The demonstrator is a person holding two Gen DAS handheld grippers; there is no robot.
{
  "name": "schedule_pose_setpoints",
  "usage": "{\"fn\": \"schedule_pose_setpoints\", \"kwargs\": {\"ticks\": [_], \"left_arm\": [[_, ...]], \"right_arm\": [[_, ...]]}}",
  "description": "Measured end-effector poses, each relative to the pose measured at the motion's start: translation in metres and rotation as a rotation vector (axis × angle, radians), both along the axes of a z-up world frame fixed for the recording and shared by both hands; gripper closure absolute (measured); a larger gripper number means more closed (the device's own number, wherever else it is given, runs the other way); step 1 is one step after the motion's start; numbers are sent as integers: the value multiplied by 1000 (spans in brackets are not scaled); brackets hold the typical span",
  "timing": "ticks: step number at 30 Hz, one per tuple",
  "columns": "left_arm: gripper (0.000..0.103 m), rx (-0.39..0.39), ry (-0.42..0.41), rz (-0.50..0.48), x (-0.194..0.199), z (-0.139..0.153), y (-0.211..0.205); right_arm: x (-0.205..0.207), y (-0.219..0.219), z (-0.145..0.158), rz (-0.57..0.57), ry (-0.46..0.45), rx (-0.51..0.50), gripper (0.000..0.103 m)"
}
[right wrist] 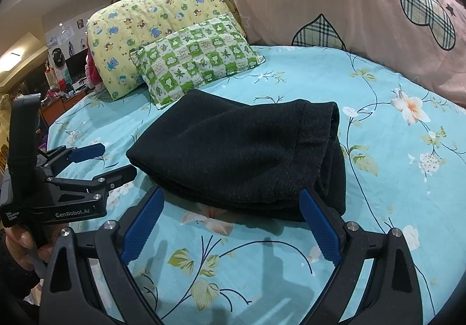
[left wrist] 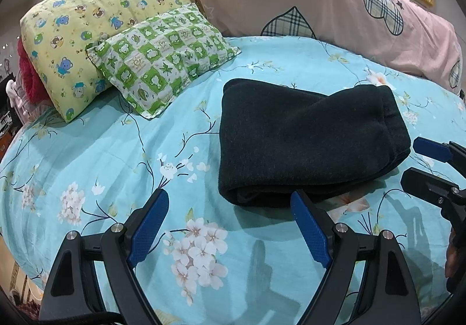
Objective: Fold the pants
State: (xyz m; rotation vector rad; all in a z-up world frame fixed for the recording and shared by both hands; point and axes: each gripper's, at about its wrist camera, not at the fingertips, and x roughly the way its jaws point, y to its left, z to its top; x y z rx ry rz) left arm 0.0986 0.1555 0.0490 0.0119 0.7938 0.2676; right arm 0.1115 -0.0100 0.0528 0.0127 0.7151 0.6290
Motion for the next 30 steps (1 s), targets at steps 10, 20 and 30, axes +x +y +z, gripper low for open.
{"fn": "schedule_pose_setpoints", "kwargs": {"ticks": [10, 20, 30], "left_arm": [[17, 3, -7, -5, 3, 4, 0], [17, -3, -12, -10, 6, 8, -3], [17, -45, -1, -9, 9, 7, 3]], "right_arm": [[-1, 2, 4, 4, -3, 0, 9], [0, 2, 11, 7, -18, 5, 9], [2, -2, 11, 1, -16, 0, 9]]}}
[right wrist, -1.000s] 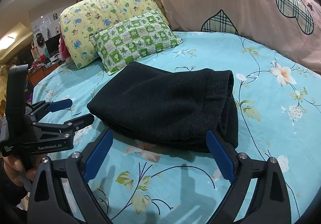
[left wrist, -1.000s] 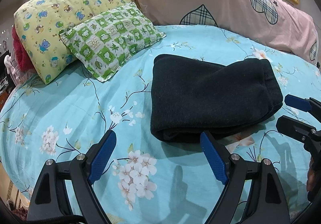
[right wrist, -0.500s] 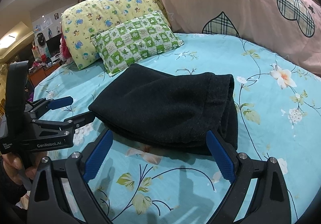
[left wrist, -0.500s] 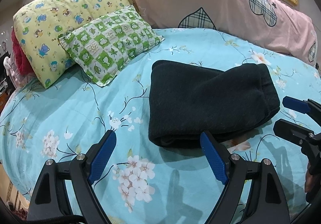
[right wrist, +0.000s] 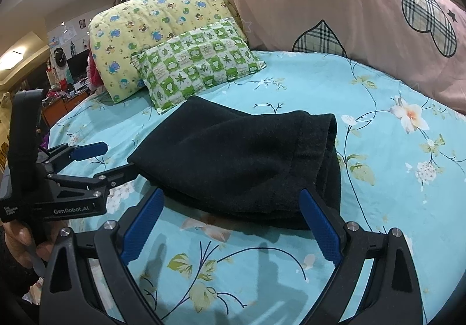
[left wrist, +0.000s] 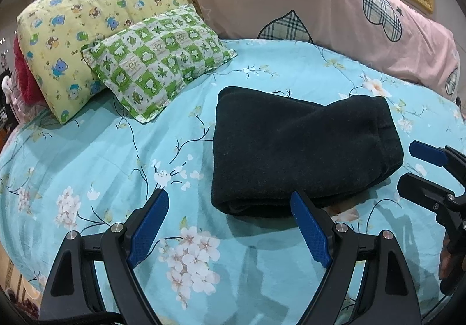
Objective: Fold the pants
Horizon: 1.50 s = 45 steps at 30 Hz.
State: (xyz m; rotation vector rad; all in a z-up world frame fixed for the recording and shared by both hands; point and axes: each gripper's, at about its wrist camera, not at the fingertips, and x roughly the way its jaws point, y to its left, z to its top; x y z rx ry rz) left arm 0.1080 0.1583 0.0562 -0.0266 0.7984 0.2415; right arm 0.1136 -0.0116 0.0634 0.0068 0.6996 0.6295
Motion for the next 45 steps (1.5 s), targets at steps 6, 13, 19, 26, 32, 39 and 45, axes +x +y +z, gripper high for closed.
{"fn": "schedule_pose_setpoints", "kwargs": {"ticks": [6, 13, 19, 26, 32, 39, 45], "left_arm": [[17, -7, -6, 0, 1, 4, 0], [17, -25, -13, 1, 5, 9, -1], [17, -52, -27, 11, 12, 11, -1], [17, -27, 2, 2, 27, 4, -5], [17, 4, 8, 0, 34, 1, -11], [17, 35, 23, 23, 37, -1, -11], [17, 56, 37, 37, 39, -1, -12]], "right_arm": [[-1, -5, 6, -5, -15, 3, 9], [1, -8, 7, -12, -19, -7, 8], [7, -12, 3, -17, -5, 1, 8], [12, -13, 0, -22, 6, -3, 8], [18, -14, -1, -22, 15, -9, 8], [21, -11, -2, -22, 23, -6, 8], [20, -12, -2, -20, 21, 0, 8]]}}
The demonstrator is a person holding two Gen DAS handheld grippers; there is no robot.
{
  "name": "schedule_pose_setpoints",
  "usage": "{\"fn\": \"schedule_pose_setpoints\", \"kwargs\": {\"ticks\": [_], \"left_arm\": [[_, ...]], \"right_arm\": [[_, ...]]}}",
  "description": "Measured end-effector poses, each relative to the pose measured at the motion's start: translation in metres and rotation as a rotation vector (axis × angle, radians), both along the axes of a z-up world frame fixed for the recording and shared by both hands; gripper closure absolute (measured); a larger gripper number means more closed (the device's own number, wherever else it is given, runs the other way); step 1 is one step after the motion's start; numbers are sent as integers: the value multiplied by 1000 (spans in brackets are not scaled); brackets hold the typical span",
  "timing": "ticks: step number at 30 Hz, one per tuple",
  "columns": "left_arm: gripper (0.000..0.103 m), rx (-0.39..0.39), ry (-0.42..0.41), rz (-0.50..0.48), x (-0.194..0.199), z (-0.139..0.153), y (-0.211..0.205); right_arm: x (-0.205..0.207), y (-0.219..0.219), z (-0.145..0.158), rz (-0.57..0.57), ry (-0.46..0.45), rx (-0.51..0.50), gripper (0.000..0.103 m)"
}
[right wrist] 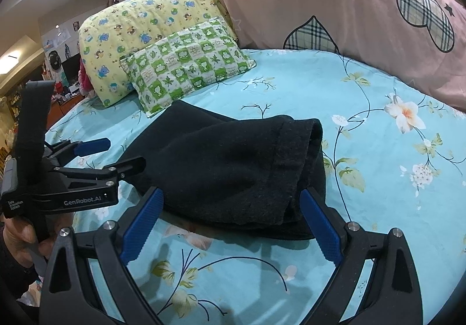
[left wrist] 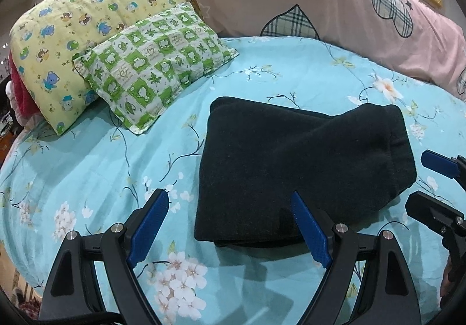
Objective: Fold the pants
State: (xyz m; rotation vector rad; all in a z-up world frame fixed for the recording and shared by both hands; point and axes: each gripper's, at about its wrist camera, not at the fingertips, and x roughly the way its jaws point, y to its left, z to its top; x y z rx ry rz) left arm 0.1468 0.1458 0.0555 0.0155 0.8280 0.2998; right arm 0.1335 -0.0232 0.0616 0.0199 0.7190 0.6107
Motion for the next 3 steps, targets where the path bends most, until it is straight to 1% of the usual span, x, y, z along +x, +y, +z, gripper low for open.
{"fn": "schedule_pose_setpoints", "kwargs": {"ticks": [3], "left_arm": [[17, 3, 13, 4, 1, -1, -1]], "right_arm": [[1, 1, -1, 1, 15, -1, 7]]}}
